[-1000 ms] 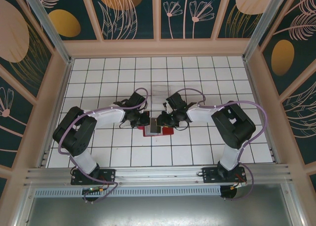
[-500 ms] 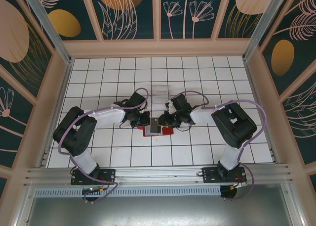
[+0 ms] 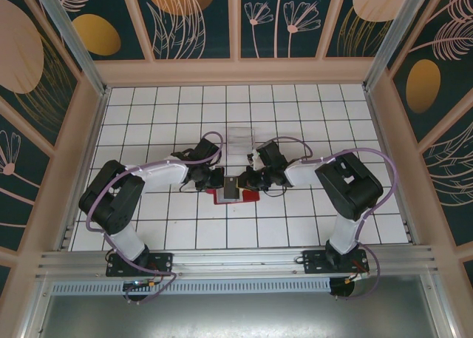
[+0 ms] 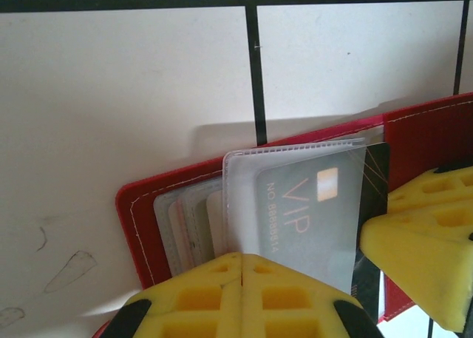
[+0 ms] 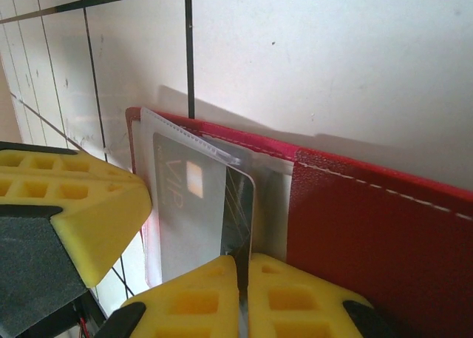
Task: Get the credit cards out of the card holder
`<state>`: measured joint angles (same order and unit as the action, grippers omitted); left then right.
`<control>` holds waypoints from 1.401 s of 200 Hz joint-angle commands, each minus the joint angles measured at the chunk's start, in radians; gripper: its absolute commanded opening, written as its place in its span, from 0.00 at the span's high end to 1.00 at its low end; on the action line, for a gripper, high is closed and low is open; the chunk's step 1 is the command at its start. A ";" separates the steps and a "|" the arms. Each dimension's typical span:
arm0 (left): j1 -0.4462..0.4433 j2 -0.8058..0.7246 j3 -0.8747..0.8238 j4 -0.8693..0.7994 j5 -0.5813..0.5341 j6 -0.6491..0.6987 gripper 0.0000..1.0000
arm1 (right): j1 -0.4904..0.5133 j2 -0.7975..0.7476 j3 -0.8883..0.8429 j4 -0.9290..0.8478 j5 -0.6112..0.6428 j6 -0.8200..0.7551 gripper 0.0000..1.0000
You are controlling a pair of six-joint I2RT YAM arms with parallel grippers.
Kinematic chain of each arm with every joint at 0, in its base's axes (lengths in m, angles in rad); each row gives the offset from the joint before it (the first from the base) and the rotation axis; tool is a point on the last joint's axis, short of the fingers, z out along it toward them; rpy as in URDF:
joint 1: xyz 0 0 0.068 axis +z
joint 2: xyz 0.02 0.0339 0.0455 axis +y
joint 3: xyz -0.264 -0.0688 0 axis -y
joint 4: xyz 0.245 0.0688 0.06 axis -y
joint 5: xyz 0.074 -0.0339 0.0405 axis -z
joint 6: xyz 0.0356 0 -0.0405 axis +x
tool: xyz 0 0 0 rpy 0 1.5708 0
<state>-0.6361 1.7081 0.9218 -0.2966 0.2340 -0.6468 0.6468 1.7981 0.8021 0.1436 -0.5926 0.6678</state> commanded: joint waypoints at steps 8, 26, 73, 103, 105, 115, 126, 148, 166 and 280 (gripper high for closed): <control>0.000 0.012 -0.018 -0.159 -0.090 0.012 0.98 | 0.000 -0.009 -0.030 -0.061 0.053 -0.028 0.93; 0.001 0.012 -0.018 -0.159 -0.087 0.013 0.98 | -0.006 -0.020 -0.034 -0.075 0.060 -0.033 0.95; -0.001 0.021 -0.018 -0.148 -0.083 0.015 0.98 | -0.022 -0.065 -0.048 -0.113 0.076 -0.043 0.97; -0.002 0.021 -0.012 -0.144 -0.082 0.012 0.99 | -0.033 -0.097 -0.056 -0.141 0.084 -0.056 0.97; -0.003 0.022 -0.010 -0.143 -0.082 0.012 0.98 | -0.034 -0.098 -0.057 -0.144 0.085 -0.057 0.97; -0.002 0.021 -0.007 -0.143 -0.083 0.015 0.99 | -0.038 -0.112 -0.061 -0.155 0.089 -0.061 0.97; -0.002 0.021 -0.006 -0.143 -0.085 0.016 0.98 | -0.042 -0.128 -0.064 -0.165 0.093 -0.064 0.97; -0.003 0.022 -0.001 -0.139 -0.083 0.018 0.98 | -0.050 -0.159 -0.064 -0.195 0.102 -0.073 0.97; -0.002 0.021 0.003 -0.131 -0.076 0.017 0.98 | -0.056 -0.189 -0.060 -0.217 0.104 -0.080 0.97; -0.004 -0.045 0.122 -0.133 -0.093 0.019 0.85 | -0.070 -0.318 0.078 -0.393 0.201 -0.275 0.97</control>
<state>-0.6415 1.7020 1.0050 -0.4023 0.1661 -0.6388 0.5854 1.5311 0.8146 -0.1776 -0.4484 0.5167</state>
